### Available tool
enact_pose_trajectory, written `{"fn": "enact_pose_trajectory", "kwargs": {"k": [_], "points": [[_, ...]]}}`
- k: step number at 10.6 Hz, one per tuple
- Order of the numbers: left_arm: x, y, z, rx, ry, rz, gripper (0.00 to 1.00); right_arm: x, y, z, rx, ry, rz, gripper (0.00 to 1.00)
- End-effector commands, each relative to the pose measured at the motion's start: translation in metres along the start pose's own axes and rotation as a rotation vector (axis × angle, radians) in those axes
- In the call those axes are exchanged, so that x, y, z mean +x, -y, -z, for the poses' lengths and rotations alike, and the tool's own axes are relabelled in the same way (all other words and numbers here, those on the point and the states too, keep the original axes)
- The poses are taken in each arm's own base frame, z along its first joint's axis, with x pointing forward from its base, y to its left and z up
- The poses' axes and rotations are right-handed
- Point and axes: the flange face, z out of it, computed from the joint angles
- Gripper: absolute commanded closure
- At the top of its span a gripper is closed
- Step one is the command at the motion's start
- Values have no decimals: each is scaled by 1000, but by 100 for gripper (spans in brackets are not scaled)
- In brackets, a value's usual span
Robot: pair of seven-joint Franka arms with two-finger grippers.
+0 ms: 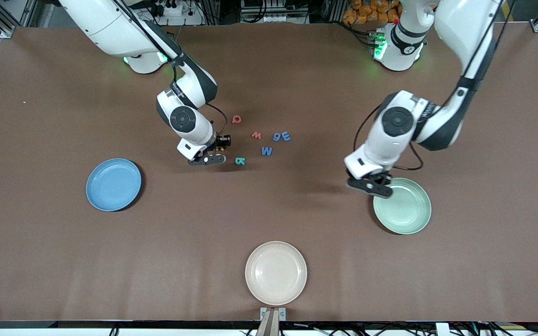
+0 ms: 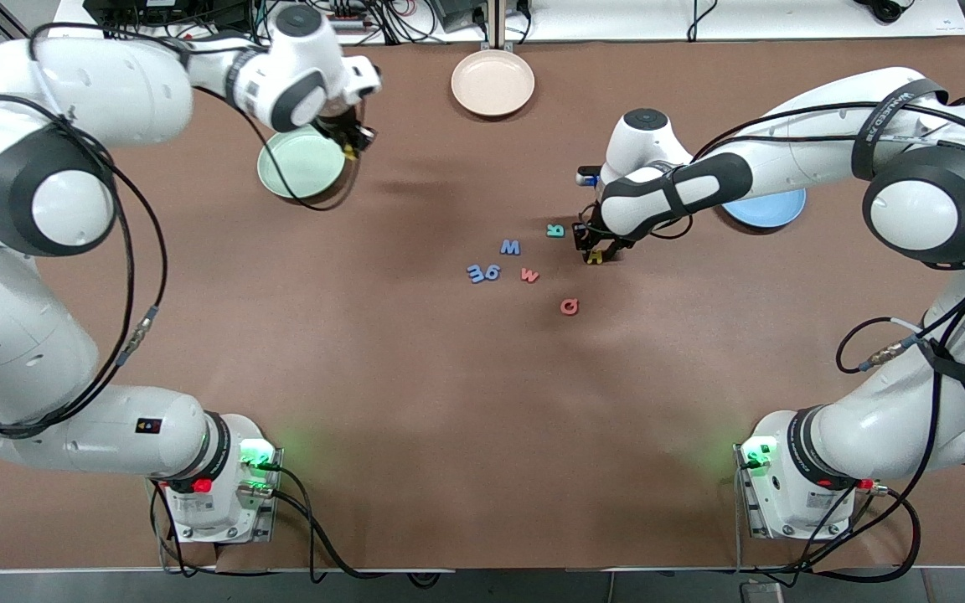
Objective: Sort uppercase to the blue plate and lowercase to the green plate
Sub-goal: 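Release h onto green plate with the left gripper while the right gripper carries H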
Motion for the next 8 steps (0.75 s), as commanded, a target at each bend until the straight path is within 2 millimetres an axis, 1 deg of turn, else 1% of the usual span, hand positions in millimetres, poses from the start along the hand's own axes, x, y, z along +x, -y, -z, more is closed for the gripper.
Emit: {"fn": "enact_pose_trajectory", "kwargs": {"k": [1,2,3,4,6,8], "points": [[-1,46,-7,31,21,-33,100,-2,2,-11,-7,14,-12,64],[-2,64,-14,41,29,-20,100,-1,2,-10,-6,12,-13,68],[-3,74,-21,46,40,-5,100,0,2,-10,-5,11,-12,73],[-3,83,-26,50,47,9,100,0,3,-9,-4,10,-9,76],[-4,81,-43,24,66,31,100,4,1,-4,-3,8,-1,77],[0,84,-58,-2,80,61,100,15,0,14,-45,69,7,78]]}}
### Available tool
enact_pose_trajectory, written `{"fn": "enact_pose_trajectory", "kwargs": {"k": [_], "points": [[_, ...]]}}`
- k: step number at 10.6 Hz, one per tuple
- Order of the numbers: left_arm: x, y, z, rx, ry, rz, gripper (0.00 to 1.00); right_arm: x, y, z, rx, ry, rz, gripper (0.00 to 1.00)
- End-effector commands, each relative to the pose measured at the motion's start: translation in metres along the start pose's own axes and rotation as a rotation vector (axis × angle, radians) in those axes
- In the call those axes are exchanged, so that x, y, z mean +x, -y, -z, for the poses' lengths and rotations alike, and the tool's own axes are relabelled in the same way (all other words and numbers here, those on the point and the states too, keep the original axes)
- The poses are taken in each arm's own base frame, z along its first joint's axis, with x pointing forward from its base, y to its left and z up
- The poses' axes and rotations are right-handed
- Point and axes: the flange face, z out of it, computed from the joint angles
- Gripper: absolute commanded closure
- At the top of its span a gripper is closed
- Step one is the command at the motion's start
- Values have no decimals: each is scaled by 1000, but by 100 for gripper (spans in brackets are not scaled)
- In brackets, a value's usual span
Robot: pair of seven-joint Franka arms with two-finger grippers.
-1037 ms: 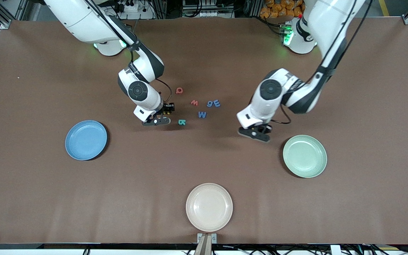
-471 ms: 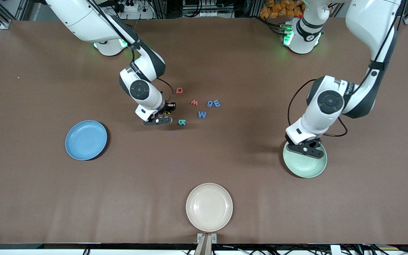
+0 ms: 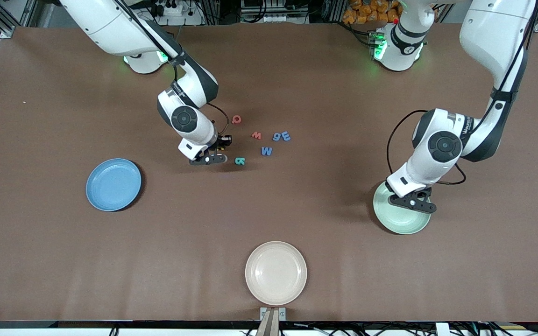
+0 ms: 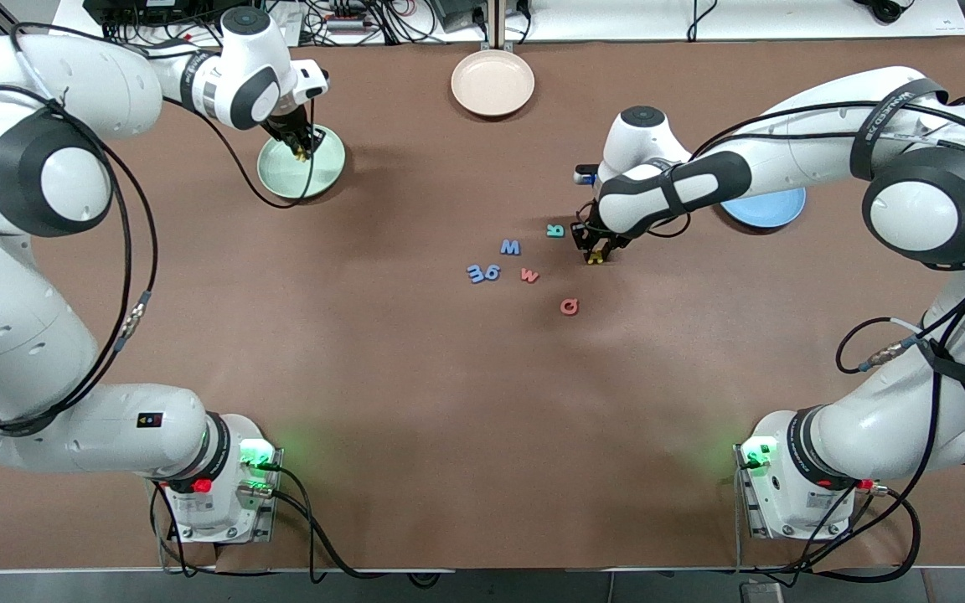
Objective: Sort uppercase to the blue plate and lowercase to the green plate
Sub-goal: 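Release h onto green plate with the left gripper while the right gripper carries H, then drop H on the blue plate with the right gripper while the left gripper returns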
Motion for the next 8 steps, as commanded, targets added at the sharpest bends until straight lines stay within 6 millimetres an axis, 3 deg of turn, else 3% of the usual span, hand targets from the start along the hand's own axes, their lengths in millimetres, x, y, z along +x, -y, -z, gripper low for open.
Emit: {"fn": "enact_pose_trajectory", "kwargs": {"k": [1,2,3,4,5,7,8], "points": [[15,9,-13,-21,3,33,100,19,-8,18,-41,65,20,78],[18,10,-20,-21,7,29,100,27,-17,27,-47,77,31,78],[21,25,-25,-5,8,47,84,34,-27,34,-51,85,56,78],[23,24,-20,-6,-1,52,50,40,-38,46,-60,87,74,78],[26,19,-11,2,-13,43,1,48,-54,55,-75,104,87,78],[32,-5,14,6,-43,14,0,66,-92,72,-74,132,144,78],[34,-28,25,5,-30,8,0,75,-117,79,-76,137,192,78]]}}
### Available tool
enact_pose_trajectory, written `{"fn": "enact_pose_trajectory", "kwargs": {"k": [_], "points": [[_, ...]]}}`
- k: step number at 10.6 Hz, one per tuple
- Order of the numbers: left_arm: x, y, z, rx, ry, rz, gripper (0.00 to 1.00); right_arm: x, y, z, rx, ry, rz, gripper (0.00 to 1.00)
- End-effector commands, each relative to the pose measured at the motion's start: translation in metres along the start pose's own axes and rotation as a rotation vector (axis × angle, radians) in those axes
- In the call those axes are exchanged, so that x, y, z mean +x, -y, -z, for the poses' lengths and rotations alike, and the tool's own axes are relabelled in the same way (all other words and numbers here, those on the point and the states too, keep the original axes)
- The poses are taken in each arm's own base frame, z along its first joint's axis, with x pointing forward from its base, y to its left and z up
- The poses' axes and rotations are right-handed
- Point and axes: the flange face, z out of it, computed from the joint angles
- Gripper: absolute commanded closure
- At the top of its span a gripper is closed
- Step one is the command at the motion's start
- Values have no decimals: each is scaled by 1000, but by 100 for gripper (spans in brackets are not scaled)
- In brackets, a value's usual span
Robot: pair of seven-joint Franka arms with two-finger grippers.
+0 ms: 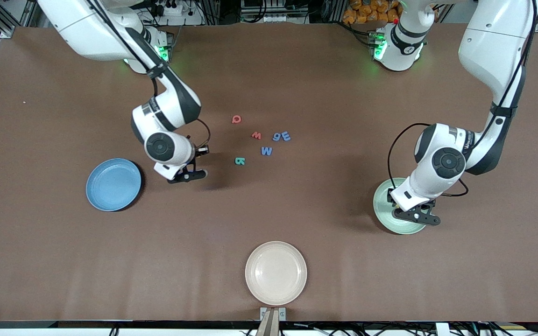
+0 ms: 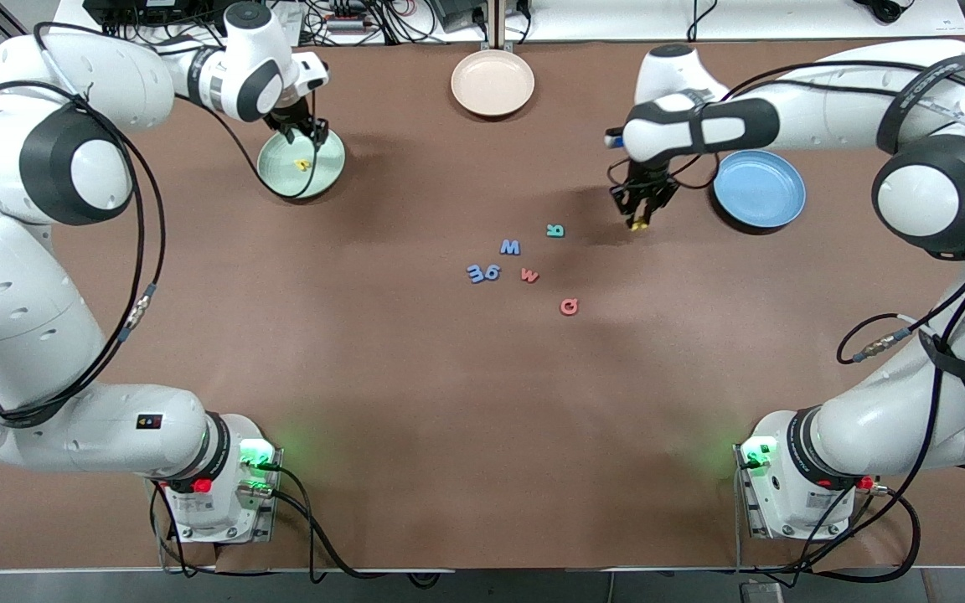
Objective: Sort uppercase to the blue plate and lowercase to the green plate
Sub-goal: 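Drop H on the blue plate with the right gripper while the left gripper returns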
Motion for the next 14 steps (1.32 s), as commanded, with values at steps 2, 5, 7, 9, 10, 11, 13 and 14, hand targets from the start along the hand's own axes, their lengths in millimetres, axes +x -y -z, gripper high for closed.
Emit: {"fn": "enact_pose_trajectory", "kwargs": {"k": [2,5,7,9,10,11,13,14], "points": [[1,-93,41,5,50,46,0,11,-103,21,-70,-7,107,78],[-26,-217,59,-43,71,27,0,6,-199,27,-127,9,227,78],[-54,-283,60,-60,84,-122,0,4,-225,16,-123,12,237,78],[-83,-325,51,-67,105,-367,0,4,-225,1,-115,-4,224,50],[-91,-337,47,-78,113,-490,0,4,-224,0,-110,-2,221,36],[-103,-355,45,-93,118,-615,0,3,-224,2,-105,0,215,32],[-121,-373,37,-99,133,-768,0,4,-220,7,-101,-10,187,31],[-129,-383,31,-96,136,-834,0,6,-208,10,-93,-18,151,31]]}}
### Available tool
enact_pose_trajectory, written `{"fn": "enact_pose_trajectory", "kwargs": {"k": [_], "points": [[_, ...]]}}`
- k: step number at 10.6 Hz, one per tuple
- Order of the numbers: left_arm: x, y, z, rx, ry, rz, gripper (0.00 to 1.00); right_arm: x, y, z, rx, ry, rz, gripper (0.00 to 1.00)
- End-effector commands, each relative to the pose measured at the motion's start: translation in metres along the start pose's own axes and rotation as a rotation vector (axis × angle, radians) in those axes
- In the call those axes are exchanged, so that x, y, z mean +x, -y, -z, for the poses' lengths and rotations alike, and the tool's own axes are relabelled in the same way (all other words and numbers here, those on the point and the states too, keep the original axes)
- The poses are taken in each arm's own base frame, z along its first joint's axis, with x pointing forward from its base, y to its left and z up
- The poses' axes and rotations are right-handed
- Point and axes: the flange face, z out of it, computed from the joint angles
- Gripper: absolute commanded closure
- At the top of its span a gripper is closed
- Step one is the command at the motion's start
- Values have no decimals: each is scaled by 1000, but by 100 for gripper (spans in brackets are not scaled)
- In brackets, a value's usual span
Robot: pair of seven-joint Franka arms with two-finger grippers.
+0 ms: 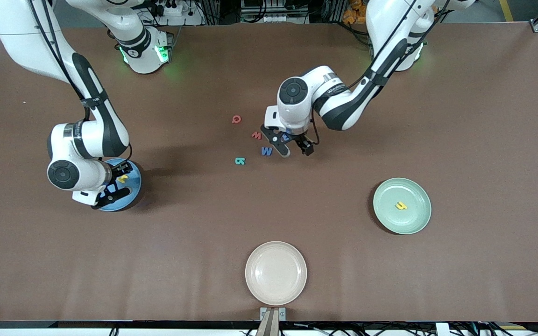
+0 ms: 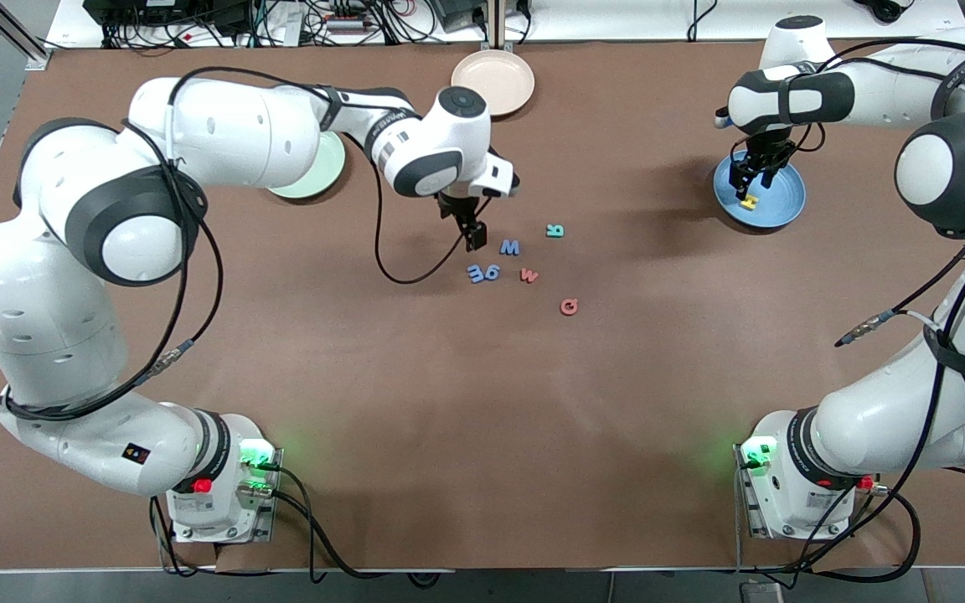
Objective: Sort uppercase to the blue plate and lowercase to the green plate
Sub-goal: 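Drop H on the blue plate with the right gripper while the left gripper returns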
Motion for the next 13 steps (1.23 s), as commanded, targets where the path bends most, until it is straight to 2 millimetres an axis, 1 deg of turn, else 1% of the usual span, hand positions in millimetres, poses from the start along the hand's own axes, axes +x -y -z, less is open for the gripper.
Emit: {"fn": "enact_pose_trajectory", "kwargs": {"k": [1,2,3,5,6,7,8,9,10,11,12,13], "points": [[1,-18,-18,37,15,-150,0,8,33,16,19,-18,-67,31],[2,-21,-30,42,6,-174,0,12,52,22,24,-13,-106,31],[1,-28,-41,31,0,-185,0,19,80,31,29,-27,-161,31],[-6,-35,-52,20,-20,-182,0,30,139,42,45,-44,-262,31],[-10,-39,-57,13,-27,-180,0,36,168,51,85,-63,-317,31],[-14,-42,-62,7,-38,-179,0,42,193,61,91,-95,-355,31],[-15,-44,-64,3,-48,-171,0,46,215,64,91,-122,-383,31],[-15,-44,-64,2,-49,-163,0,48,239,63,92,-139,-413,31],[-14,-46,-65,1,-55,-152,0,49,265,66,91,-164,-481,31],[-13,-51,-68,-3,-59,-148,0,52,285,64,98,-189,-510,31],[-13,-52,-72,-7,-56,-149,0,55,301,58,111,-213,-529,31],[-12,-53,-71,-8,-63,-151,0,54,319,48,129,-242,-573,31]]}}
